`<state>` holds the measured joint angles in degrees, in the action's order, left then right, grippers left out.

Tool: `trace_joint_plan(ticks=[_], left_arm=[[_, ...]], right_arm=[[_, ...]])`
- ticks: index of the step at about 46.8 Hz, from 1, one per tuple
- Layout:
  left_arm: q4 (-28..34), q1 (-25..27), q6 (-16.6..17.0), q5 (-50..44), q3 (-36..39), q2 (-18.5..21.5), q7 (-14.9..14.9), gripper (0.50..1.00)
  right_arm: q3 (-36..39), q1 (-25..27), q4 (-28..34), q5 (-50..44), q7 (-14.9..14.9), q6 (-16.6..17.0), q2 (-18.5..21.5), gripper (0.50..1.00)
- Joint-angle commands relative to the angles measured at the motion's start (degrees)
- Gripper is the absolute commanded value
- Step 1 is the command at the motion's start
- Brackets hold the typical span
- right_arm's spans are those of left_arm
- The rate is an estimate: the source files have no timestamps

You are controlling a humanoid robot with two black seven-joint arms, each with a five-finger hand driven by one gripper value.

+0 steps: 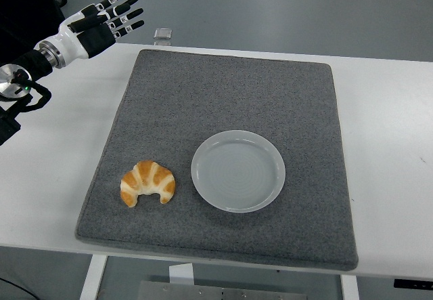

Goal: Place the bread on the plate

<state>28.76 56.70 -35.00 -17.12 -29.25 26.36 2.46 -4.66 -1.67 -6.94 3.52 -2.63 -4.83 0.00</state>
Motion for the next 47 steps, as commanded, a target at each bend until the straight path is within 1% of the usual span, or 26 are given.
trace_joint_plan(ticks=[1, 10, 16, 28, 32, 37, 42, 47], left_arm=[[0.2, 0.1, 0.0, 0.1, 0.0, 0.0, 0.0, 0.996], [0.1, 1.0, 0.0, 0.1, 0.0, -0.1, 0.0, 0.996], [0.1, 2.8, 0.0, 0.2, 0.2, -0.1, 0.0, 0.996], [0.8, 4.8, 0.0, 1.8, 0.7, 0.8, -0.4, 0.996], [2.9, 5.3, 0.0, 6.0, 0.8, 1.9, -2.4, 0.994], [6.2, 6.2, 0.0, 16.7, 0.7, 4.9, -5.9, 0.994], [10.3, 6.8, 0.0, 26.8, 0.0, 8.5, -6.5, 0.994], [13.1, 6.6, 0.0, 29.9, 0.2, 11.1, -6.5, 0.994]], right_arm=[[0.0, 0.0, 0.0, 0.0, 0.0, 0.0, 0.0, 0.952], [0.0, 0.0, 0.0, 0.0, 0.0, 0.0, 0.0, 0.952], [0.0, 0.0, 0.0, 0.0, 0.0, 0.0, 0.0, 0.952], [0.0, 0.0, 0.0, 0.0, 0.0, 0.0, 0.0, 0.952], [0.0, 0.0, 0.0, 0.0, 0.0, 0.0, 0.0, 0.952], [0.0, 0.0, 0.1, 0.0, 0.0, 0.0, 0.0, 0.954], [0.1, 0.0, 0.0, 0.0, 0.0, 0.0, 0.0, 0.952], [0.0, 0.0, 0.0, 0.0, 0.0, 0.0, 0.0, 0.954]])
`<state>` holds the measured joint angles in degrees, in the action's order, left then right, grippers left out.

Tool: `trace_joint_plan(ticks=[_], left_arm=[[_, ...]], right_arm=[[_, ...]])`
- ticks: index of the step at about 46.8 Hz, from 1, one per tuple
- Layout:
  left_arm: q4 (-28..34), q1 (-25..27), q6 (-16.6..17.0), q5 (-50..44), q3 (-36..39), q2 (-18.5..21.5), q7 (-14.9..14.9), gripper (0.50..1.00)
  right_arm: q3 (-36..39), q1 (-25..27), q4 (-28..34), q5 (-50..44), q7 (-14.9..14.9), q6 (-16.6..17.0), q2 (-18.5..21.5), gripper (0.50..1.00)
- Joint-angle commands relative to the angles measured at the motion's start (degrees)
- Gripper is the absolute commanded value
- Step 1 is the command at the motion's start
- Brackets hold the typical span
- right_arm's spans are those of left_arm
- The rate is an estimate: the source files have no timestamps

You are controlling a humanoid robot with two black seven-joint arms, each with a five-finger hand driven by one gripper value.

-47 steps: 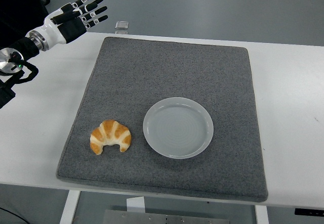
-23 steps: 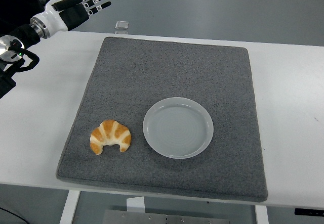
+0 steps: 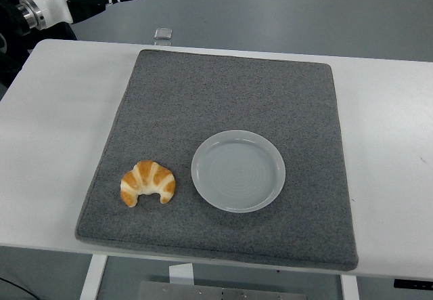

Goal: Place the bread on the plate

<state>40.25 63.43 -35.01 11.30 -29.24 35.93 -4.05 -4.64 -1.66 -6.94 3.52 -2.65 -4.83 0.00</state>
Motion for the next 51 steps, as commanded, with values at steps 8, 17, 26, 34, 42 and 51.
trace_joint_plan(ticks=[8, 17, 26, 34, 42, 51], left_arm=[[6.7, -0.2, 0.0, 6.2, 0.7, 6.9, -0.1, 0.994], [14.9, -0.9, 0.0, 14.2, -0.1, 12.5, -0.3, 0.994], [20.6, -1.4, 0.0, 17.8, -0.1, 15.6, -0.7, 0.990], [24.3, -1.4, 0.0, 21.7, -0.3, 16.8, -0.8, 0.988], [28.8, -1.4, 2.9, 23.4, -0.1, 18.9, -1.4, 0.988], [34.4, -4.5, 8.0, 28.0, -0.6, 19.3, -1.5, 0.988]], right_arm=[[0.0, 0.0, 0.0, 0.0, 0.0, 0.0, 0.0, 0.954], [0.0, 0.0, 0.0, 0.0, 0.0, 0.0, 0.0, 0.952], [0.1, 0.0, 0.0, 0.0, 0.0, 0.0, 0.0, 0.952], [0.0, 0.0, 0.0, 0.0, 0.0, 0.0, 0.0, 0.952], [0.0, 0.0, 0.0, 0.0, 0.0, 0.0, 0.0, 0.952], [0.1, 0.0, 0.0, 0.0, 0.0, 0.0, 0.0, 0.952]])
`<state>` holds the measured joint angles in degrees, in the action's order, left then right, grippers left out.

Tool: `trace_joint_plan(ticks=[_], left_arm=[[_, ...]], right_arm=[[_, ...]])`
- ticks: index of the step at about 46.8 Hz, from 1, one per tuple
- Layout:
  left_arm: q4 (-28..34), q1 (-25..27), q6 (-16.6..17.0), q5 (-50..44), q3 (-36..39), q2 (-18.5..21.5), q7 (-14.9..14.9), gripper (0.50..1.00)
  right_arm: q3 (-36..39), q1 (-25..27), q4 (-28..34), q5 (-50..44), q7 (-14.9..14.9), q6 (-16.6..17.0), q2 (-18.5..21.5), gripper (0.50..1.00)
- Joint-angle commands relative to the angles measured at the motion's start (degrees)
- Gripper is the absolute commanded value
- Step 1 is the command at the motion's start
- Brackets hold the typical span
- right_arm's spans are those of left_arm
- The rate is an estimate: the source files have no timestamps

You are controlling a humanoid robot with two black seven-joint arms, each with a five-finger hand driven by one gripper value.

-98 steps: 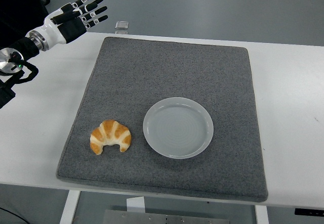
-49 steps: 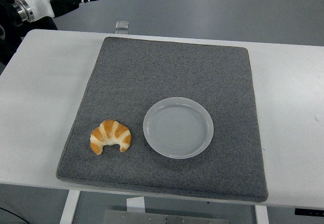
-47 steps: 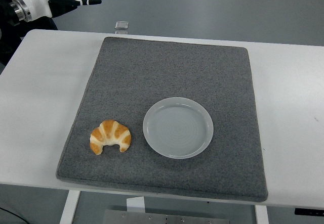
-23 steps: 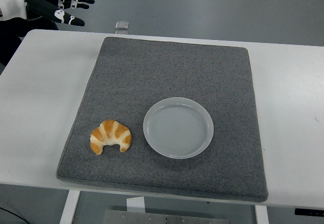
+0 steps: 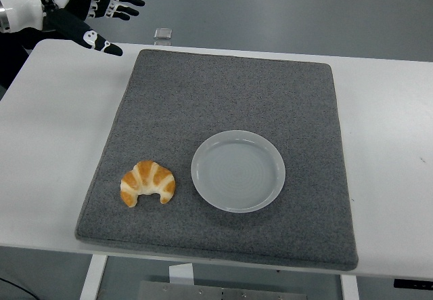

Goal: Place the bread on the plate

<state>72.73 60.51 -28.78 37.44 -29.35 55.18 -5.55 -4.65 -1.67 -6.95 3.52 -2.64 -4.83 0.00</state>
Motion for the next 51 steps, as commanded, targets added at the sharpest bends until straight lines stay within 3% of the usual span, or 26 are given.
trace_joint_plan(ticks=[1, 10, 31, 43, 51], left_arm=[[2.6, -2.2, 2.6, 2.6, -0.8, 0.0, 0.0, 0.988], [8.5, -8.5, 7.5, 9.8, -2.7, 0.0, 0.0, 0.988], [15.9, -16.7, 8.6, 22.2, -2.8, -0.3, 0.0, 0.988], [19.4, -22.5, 16.2, 31.3, -2.7, -1.8, -0.3, 0.990], [20.7, -23.8, 17.0, 32.3, -2.5, -1.7, -1.7, 0.994]], right_arm=[[0.1, 0.0, 0.0, 0.0, 0.0, 0.0, 0.0, 0.952], [0.0, 0.0, 0.0, 0.0, 0.0, 0.0, 0.0, 0.952], [0.0, 0.0, 0.0, 0.0, 0.0, 0.0, 0.0, 0.952], [0.0, 0.0, 0.0, 0.0, 0.0, 0.0, 0.0, 0.952], [0.1, 0.0, 0.0, 0.0, 0.0, 0.0, 0.0, 0.952]])
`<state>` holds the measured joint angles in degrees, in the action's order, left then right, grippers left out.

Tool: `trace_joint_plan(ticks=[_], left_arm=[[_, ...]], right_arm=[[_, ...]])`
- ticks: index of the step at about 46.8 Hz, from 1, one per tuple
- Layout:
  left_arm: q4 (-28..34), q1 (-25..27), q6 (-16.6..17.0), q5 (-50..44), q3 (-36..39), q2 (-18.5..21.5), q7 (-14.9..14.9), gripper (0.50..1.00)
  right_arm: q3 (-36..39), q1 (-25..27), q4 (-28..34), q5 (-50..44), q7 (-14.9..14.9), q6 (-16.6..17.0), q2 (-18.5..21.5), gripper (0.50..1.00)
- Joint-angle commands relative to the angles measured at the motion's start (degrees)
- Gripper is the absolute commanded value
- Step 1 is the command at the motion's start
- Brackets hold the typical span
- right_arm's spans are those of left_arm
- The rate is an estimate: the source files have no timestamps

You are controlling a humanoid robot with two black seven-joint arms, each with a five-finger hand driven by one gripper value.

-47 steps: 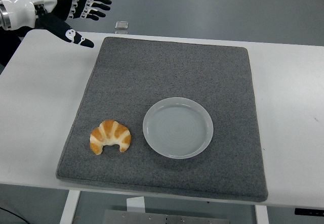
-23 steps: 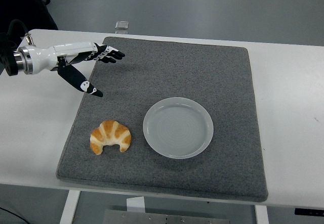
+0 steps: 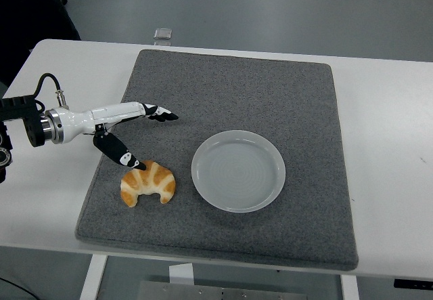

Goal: Place the bread on the plate

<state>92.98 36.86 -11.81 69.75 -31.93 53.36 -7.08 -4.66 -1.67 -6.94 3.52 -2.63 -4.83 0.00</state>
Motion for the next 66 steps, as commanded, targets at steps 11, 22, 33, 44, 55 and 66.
trace_joint_plan(ticks=[11, 22, 33, 44, 55, 66], left_arm=[[1.4, -1.2, -0.3, 1.5, 0.9, -0.9, -0.2, 0.994], [1.3, -5.0, 0.6, 8.6, 0.9, -4.1, -0.2, 0.992], [1.1, -5.6, 6.3, 11.9, 1.9, -4.4, -0.2, 0.992], [0.9, -7.3, 10.4, 16.2, 3.7, -4.5, -0.2, 0.992], [0.9, -7.4, 13.8, 18.0, 5.3, -4.5, -0.2, 0.981], [0.3, -7.4, 13.9, 18.0, 5.3, -4.4, -0.2, 0.941]], right_arm=[[0.0, 0.0, 0.0, 0.0, 0.0, 0.0, 0.0, 0.952], [0.0, 0.0, 0.0, 0.0, 0.0, 0.0, 0.0, 0.952], [0.0, 0.0, 0.0, 0.0, 0.0, 0.0, 0.0, 0.952], [0.0, 0.0, 0.0, 0.0, 0.0, 0.0, 0.0, 0.952], [0.0, 0.0, 0.0, 0.0, 0.0, 0.0, 0.0, 0.954], [0.0, 0.0, 0.0, 0.0, 0.0, 0.0, 0.0, 0.952]])
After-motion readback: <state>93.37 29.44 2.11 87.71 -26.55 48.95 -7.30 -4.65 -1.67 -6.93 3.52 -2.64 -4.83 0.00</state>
